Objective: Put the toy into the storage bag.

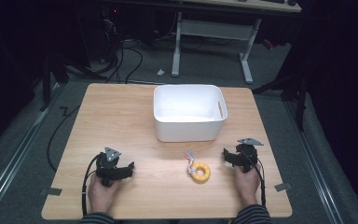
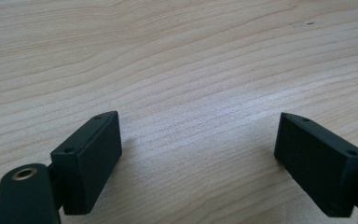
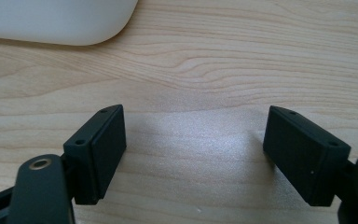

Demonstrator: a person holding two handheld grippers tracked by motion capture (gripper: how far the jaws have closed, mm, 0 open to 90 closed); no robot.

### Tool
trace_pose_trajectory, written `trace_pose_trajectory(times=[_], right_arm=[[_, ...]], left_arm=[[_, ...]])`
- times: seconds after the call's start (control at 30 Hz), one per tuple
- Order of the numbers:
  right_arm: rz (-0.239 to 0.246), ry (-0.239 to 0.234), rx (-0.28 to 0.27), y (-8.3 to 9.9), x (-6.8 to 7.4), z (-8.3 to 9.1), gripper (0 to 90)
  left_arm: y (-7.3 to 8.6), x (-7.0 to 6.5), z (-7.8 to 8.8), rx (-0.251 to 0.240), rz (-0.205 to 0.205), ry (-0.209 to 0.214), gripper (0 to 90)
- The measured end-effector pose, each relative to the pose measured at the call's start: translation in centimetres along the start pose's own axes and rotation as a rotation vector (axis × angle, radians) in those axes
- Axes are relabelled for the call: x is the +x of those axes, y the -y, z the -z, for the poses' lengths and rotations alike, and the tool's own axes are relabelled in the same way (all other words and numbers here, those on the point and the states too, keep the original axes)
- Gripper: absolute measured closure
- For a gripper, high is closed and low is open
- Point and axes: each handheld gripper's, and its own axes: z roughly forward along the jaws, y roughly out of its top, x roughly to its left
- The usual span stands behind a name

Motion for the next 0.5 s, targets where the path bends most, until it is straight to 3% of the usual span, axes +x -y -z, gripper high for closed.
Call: trace_pose_trajectory(times=[0.5], right_arm=[[0.017, -0.012, -0.001, 0.16, 0.05, 0.18, 21.6]], left_arm=[[0.04, -0.03, 0.04, -0.001, 0.003, -0.002, 15.0]])
